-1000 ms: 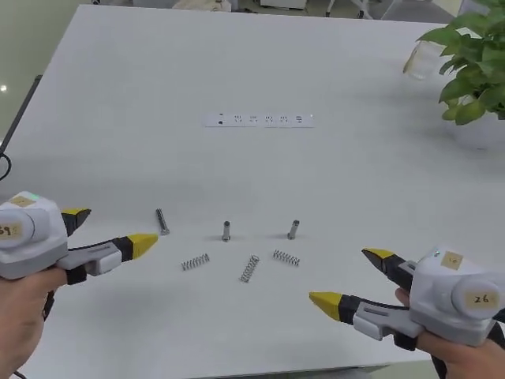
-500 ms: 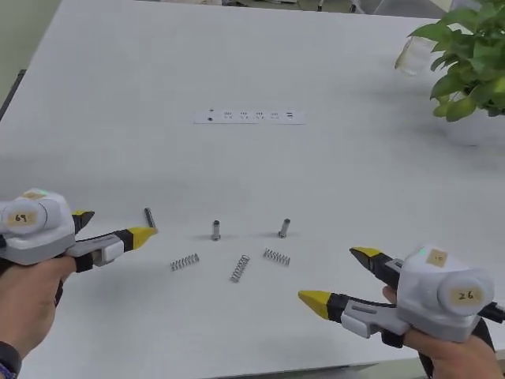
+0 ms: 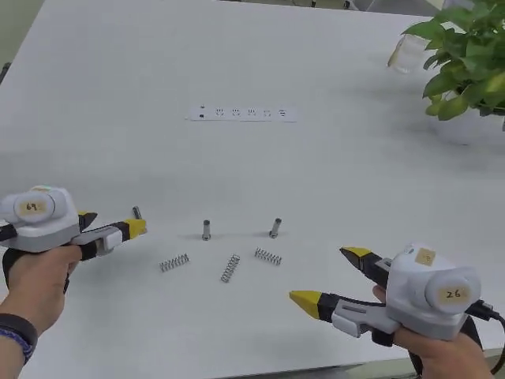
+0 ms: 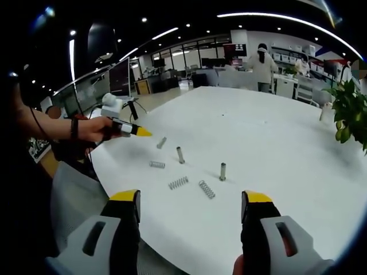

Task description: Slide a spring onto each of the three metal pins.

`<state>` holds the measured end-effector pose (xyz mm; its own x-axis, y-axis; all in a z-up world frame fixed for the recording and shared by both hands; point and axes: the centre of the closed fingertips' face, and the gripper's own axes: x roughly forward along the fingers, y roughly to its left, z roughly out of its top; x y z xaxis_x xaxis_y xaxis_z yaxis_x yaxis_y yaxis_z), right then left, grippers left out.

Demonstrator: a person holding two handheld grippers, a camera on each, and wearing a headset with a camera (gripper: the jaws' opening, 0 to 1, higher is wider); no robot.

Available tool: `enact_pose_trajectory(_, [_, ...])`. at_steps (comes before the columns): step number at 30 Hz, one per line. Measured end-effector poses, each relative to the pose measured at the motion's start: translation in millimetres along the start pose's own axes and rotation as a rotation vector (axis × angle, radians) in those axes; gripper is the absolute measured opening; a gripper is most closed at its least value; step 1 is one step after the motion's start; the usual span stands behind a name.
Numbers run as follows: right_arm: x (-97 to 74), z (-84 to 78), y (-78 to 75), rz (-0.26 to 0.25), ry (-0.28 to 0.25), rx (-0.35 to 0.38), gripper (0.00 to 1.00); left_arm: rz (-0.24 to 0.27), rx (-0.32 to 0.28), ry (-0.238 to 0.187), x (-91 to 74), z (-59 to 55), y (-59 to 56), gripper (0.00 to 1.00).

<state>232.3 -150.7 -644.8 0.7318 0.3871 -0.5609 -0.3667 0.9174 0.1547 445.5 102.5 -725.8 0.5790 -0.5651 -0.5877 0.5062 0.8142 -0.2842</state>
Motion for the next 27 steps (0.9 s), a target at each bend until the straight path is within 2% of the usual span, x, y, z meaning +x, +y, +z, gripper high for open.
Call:
enact_pose_trajectory(5, [0.1,-1.4,-0.9,-0.003,0.004,0.004,0.70,0.017,-0.042,-0.004,10.3,1.1,3.3,0.48])
enact_pose_trajectory(11, [-0.8,-6.2,-1.0,-0.005,0.021,0.008,0.69,0.038,-0.128,0.008,23.8,-7.5,10.3,0.35])
enact_pose_trajectory(19, [-1.4,-7.9,-2.2,-0.010,0.030,0.014,0.69,0.049,-0.144,0.025,37.1,-11.2,8.9,0.26])
enact_pose_trajectory(22, [-1.3,-8.8,-2.4,-0.008,0.036,0.014,0.69,0.067,-0.150,0.028,41.7,-11.6,11.4,0.21])
enact_pose_trajectory(27, [-1.4,-9.3,-3.9,-0.006,0.052,-0.004,0.69,0.084,-0.163,0.036,50.1,-12.2,13.3,0.18])
